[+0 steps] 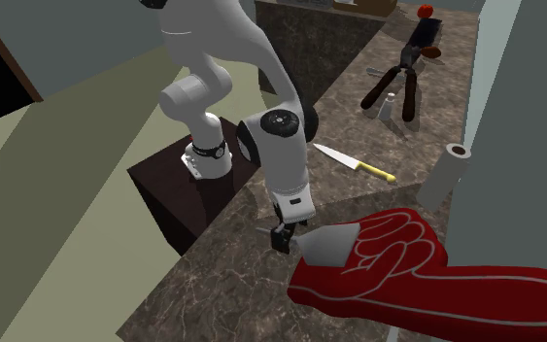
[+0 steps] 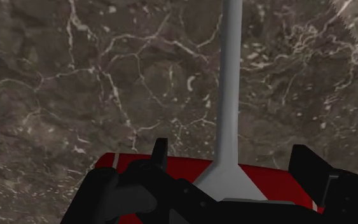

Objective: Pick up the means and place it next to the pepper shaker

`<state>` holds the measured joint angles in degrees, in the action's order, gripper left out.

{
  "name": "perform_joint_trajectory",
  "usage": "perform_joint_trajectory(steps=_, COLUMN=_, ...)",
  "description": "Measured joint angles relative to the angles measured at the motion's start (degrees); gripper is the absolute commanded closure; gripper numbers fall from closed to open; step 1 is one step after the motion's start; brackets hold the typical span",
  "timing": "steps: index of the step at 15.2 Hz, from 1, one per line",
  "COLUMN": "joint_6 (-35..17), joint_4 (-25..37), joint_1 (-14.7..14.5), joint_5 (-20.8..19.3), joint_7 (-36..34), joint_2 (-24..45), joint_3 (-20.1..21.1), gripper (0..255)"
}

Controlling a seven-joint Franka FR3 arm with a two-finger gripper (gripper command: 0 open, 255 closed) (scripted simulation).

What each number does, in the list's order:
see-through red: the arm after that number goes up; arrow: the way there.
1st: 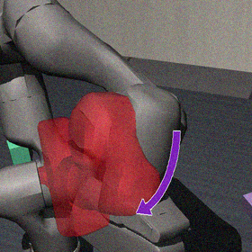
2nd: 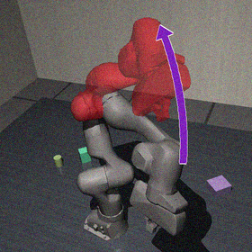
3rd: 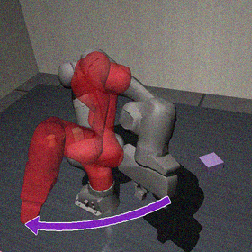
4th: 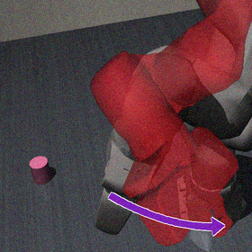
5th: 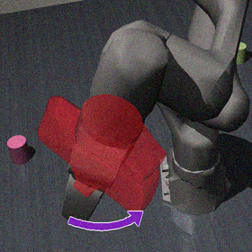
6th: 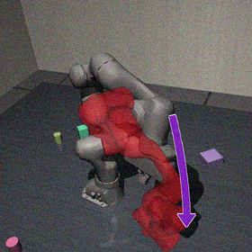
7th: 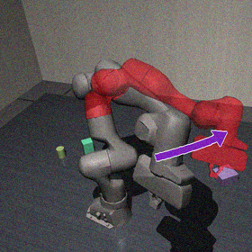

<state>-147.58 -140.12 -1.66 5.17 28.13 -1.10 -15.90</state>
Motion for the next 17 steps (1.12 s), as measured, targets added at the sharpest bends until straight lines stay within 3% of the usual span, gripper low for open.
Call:
perform_joint_trajectory(steps=4, joint_6=-0.2, joint_4=0.0, joint_1=0.0, joint_5=0.1, joint_7=0.1, joint_2=0.2, joint_3=0.0, gripper=0)
perform_joint_trajectory(steps=5, joint_6=-0.2, joint_4=0.0, joint_1=0.0, joint_5=0.1, joint_7=0.1, joint_2=0.2, joint_3=0.0, gripper=255)
perform_joint_trajectory(steps=17, joint_6=0.8, joint_4=0.3, joint_1=0.0, joint_5=-0.4, joint_7=-0.3, joint_2=-0.6, joint_3=0.0, gripper=255)
